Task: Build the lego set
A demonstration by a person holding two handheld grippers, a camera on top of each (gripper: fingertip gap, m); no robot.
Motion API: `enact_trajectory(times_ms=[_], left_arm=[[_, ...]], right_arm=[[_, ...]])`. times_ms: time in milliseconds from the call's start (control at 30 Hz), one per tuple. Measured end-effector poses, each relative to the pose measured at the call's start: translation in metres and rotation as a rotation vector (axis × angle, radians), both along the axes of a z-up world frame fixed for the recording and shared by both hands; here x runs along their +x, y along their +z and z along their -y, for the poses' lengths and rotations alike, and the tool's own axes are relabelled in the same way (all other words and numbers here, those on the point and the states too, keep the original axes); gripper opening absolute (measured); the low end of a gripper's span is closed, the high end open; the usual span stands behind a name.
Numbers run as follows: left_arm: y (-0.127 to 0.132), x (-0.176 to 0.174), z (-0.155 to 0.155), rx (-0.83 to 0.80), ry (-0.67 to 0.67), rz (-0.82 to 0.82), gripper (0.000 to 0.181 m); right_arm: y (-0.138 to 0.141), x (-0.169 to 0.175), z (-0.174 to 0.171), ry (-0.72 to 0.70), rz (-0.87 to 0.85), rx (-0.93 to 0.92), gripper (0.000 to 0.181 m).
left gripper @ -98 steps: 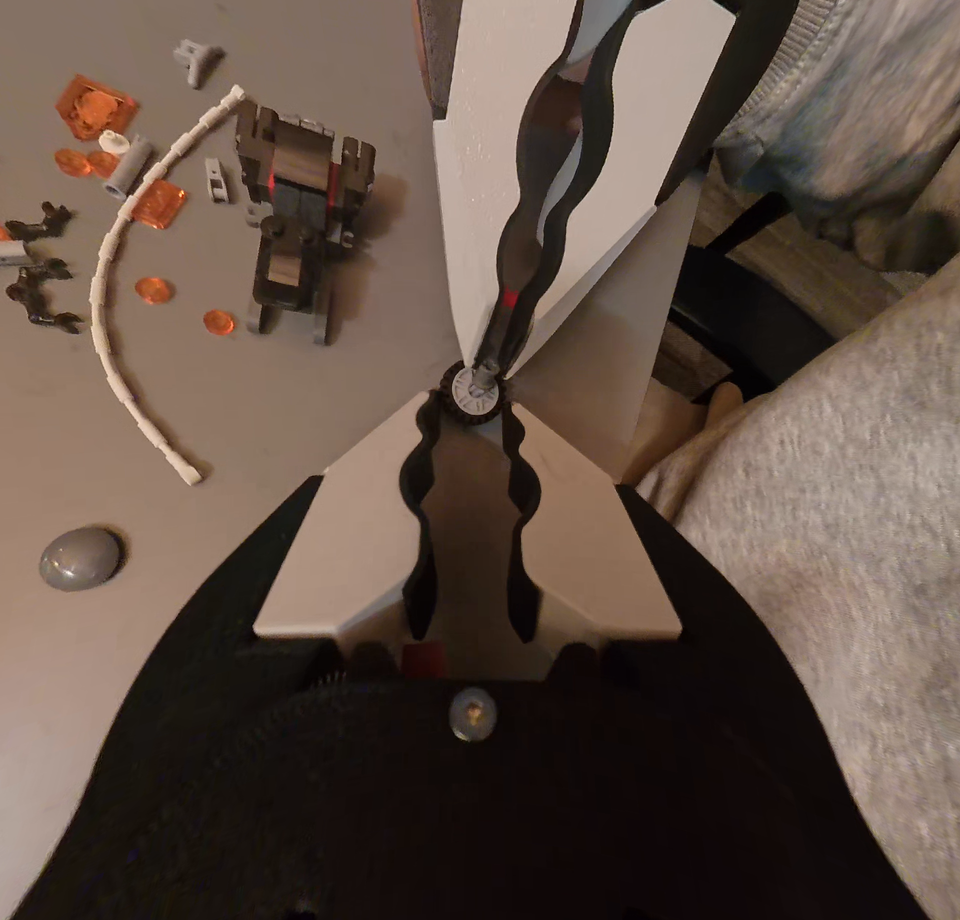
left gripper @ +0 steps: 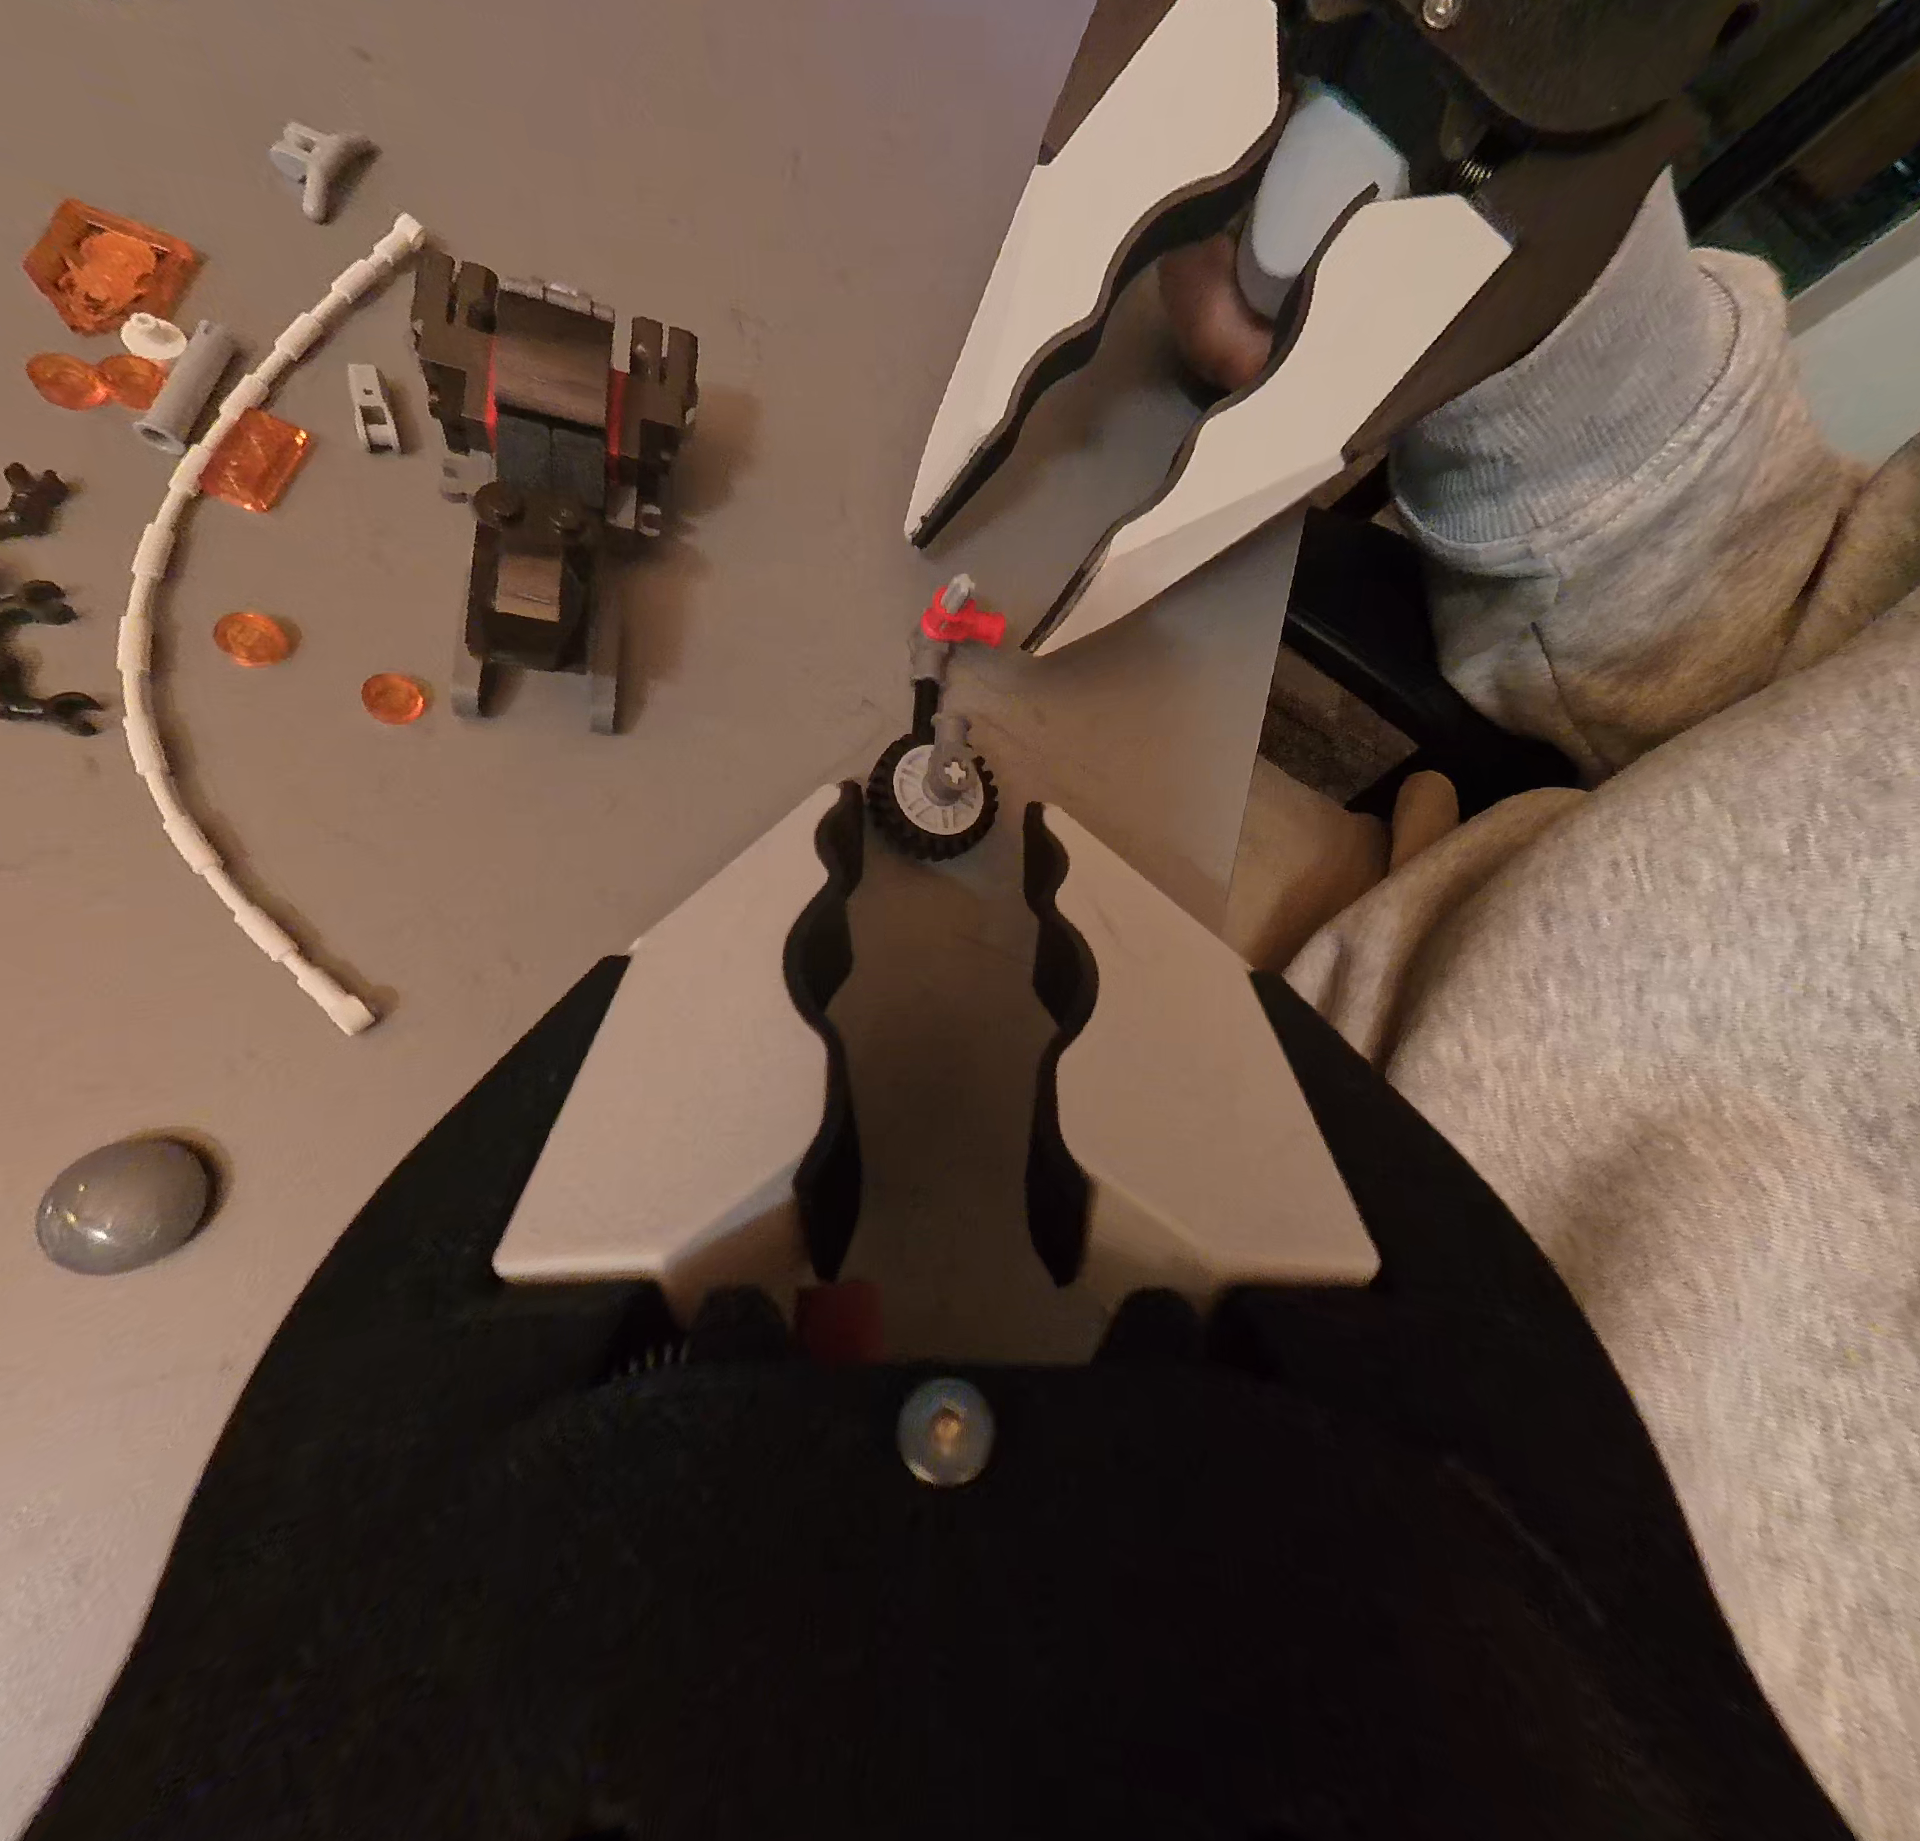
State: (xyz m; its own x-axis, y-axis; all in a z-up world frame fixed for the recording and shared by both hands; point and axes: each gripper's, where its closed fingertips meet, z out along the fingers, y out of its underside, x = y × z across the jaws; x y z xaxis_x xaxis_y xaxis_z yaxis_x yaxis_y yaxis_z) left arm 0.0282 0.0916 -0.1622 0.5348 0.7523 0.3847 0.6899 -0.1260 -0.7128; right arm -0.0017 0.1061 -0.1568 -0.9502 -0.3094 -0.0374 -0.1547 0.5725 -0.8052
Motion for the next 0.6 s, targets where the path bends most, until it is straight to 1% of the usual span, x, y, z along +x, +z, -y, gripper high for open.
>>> enact_trajectory(times_ms=[200,333,433,600], left_arm=[[0.007,0.002,0.001,0.062,0.007,-0.012,0.034],[0.018,0.002,0.008,0.117,0.025,-0.057,0.036],[0.022,-0.001,0.03,0.098,0.085,-0.098,0.037],[0.023,-0.01,0.085,-0.034,0.264,-0.173,0.036]], right_arm=[[0.015,-0.003,-0.001,-0.007,0.086,-0.075,0.027],[0.027,-0.008,-0.002,-0.025,0.126,-0.143,0.024],[0.035,-0.012,-0.001,-0.04,0.126,-0.192,0.021],[0.041,-0.018,0.001,-0.063,0.127,-0.241,0.02]])
